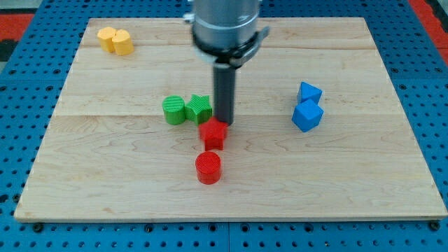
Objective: Slide the blue blocks slightly to the right
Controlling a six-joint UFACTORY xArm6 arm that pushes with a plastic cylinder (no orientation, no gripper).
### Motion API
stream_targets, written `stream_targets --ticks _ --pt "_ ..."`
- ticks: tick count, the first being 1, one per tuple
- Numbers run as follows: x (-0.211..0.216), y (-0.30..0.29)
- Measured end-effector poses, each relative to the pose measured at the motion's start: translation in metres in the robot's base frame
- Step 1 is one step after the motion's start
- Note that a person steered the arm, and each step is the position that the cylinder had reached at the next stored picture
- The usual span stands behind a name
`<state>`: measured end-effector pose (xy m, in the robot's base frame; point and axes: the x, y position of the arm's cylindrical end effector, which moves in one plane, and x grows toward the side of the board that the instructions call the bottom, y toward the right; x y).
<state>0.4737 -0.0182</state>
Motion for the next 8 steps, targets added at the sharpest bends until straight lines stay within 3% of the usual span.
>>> stream_targets --ticks 1,2,3,4,5,8 --pt "0.042 -0.027" --pt "0.05 -0.037" --pt "0.041 0.0" --pt "0.073 0.082" --pt "0.142 0.099" --pt "0.145 0.092"
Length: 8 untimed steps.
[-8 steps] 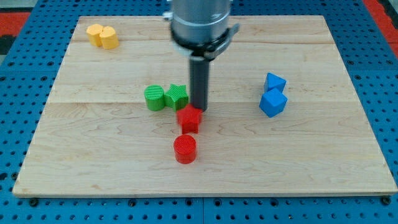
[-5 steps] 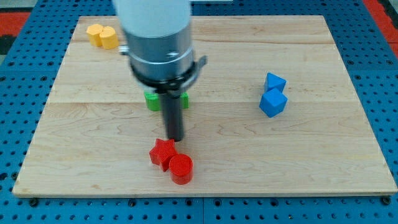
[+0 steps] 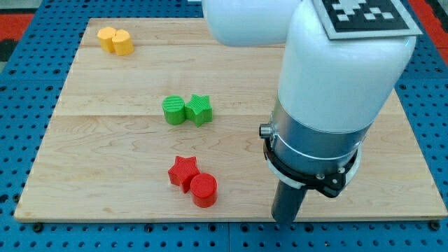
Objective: Slide the blue blocks slightly to the right
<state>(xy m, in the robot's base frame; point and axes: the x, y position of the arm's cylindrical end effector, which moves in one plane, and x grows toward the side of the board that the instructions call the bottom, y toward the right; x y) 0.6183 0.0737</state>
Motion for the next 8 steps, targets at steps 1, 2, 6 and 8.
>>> stream_targets --ticks 1,2,6,8 --pt "0.0003 -0.0002" --pt "0.0002 -0.0009" --pt "0.0004 -0.0031" --pt "0.0004 -0.0039"
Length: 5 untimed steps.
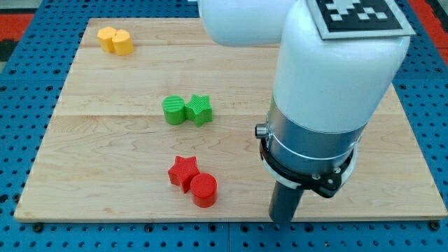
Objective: Slide the blue blocks slightly to the right
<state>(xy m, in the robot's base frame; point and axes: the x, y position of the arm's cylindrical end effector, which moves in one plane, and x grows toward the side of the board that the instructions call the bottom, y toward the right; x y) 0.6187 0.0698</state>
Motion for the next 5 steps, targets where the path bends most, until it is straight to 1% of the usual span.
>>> stream_targets --ticks 5 --pt "0.0 -0.0047"
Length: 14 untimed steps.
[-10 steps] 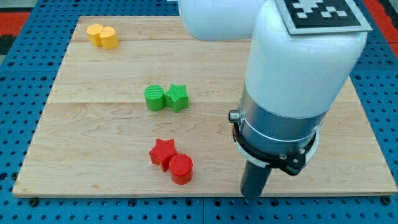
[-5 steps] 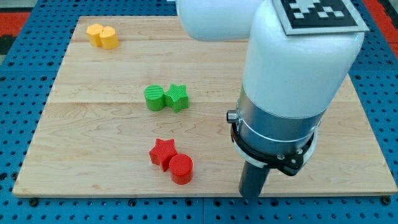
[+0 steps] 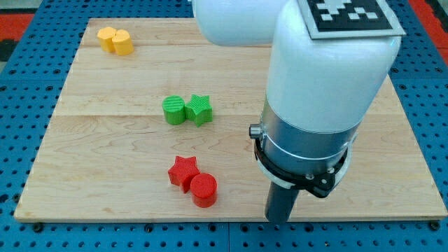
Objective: Slide the blue blocks slightly to the right
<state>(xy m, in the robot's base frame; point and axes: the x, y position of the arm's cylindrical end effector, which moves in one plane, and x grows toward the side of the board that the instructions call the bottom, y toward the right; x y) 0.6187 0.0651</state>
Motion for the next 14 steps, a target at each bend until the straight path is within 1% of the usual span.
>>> stream_targets --ticks 4,5,7,8,9,10,11,12,13,14 --pt "0.0 -0.007" --pt "-0.01 -0.007" --pt "-0.091 0.002" --pt "-0.116 0.043" --pt "-0.148 0.063" --pt "-0.171 0.053" --pt "-0.182 0.019" --pt "-0.201 0.056" --pt "-0.207 0.061" --pt "-0.206 -0.006"
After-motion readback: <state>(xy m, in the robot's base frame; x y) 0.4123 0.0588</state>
